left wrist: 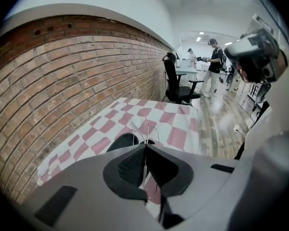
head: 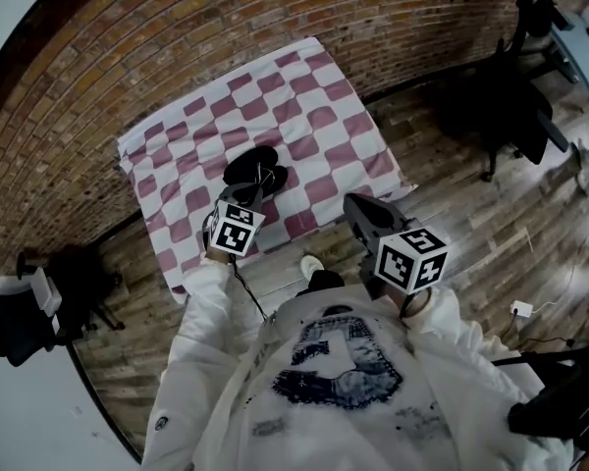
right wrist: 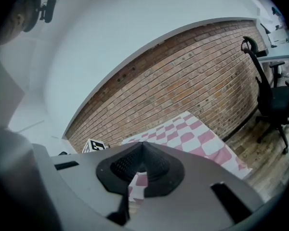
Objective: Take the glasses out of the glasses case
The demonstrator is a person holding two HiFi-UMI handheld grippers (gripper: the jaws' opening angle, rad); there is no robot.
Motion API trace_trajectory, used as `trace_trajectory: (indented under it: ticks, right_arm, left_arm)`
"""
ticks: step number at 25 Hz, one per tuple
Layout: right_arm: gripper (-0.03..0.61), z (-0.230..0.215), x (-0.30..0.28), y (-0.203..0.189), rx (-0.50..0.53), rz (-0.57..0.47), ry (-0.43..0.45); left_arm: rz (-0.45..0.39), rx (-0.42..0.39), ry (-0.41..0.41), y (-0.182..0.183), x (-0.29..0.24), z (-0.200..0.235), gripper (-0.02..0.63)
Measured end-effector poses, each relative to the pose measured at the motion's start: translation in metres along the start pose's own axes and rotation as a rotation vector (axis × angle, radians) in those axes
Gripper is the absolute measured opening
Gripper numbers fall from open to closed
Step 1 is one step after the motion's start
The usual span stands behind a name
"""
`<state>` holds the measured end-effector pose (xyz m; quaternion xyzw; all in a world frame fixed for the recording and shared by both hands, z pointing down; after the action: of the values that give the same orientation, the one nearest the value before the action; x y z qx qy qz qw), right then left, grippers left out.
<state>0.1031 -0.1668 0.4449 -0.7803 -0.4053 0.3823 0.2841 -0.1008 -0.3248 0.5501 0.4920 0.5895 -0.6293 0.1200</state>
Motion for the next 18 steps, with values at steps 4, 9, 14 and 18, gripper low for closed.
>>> trace_trajectory:
  ticks: [4, 9, 14, 18]
  right_arm:
    - [0.014, 0.006, 0.014, -0.007, 0.02, 0.013, 0.042]
    - [0.014, 0.016, 0.033, -0.022, 0.07, 0.041, 0.104]
    - [0.014, 0.023, 0.058, -0.038, 0.131, 0.053, 0.136]
    - [0.014, 0.028, 0.084, -0.05, 0.169, 0.05, 0.148]
  left_arm:
    - [-0.061, 0.08, 0.042, 0.008, 0.031, -0.021, 0.017]
    - [-0.127, 0.158, 0.083, 0.014, 0.072, -0.051, 0.017]
    - [-0.207, 0.248, 0.097, 0.013, 0.109, -0.086, 0.017]
    - [-0.253, 0.292, 0.13, 0.013, 0.138, -0.121, 0.017]
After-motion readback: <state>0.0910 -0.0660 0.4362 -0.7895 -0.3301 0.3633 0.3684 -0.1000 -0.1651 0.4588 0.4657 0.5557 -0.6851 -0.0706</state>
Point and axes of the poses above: the fingertips, and each gripper's own axes: x backward along the fingers, z to its left, y out of its top, the point moved 6 cm from there along x, backward along the fingers, and after that the axes turned 3 degrees about z, right-handed, at the moved point
